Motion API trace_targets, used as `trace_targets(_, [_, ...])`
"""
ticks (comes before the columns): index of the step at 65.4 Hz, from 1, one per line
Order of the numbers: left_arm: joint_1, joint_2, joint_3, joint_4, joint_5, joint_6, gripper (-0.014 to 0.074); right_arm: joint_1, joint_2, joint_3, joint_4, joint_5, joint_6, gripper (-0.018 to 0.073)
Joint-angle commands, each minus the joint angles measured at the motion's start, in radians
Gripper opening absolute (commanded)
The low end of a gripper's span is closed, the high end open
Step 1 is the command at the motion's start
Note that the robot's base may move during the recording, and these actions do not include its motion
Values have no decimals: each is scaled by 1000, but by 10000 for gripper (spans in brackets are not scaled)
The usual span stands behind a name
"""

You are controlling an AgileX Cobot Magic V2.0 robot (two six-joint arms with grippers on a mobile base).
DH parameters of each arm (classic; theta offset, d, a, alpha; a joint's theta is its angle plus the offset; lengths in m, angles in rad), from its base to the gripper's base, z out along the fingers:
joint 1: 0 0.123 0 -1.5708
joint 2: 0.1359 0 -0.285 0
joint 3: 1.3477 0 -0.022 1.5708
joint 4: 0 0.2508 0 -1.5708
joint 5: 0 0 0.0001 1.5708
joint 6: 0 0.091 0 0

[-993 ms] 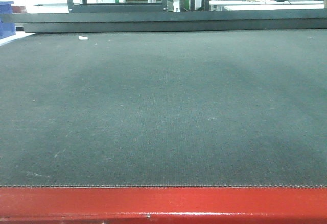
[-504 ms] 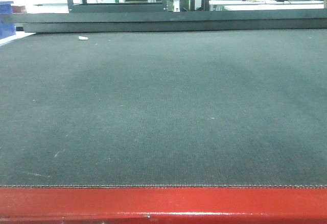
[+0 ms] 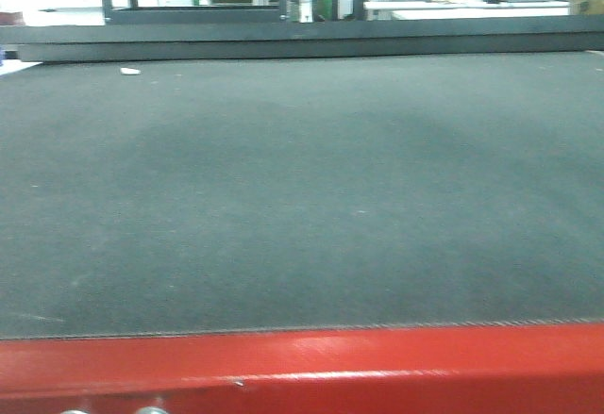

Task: Grab white bin and place on right shelf
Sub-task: 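Turn the base away from the table while holding the bin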

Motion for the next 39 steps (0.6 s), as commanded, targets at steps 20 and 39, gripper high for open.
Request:
trace_targets(20, [-73,-39,-22,-161,210,37,-126,63,-56,-40,336,158,-28,72])
trace_targets(39, [-73,-39,-22,-161,210,37,-126,63,-56,-40,336,158,-28,72])
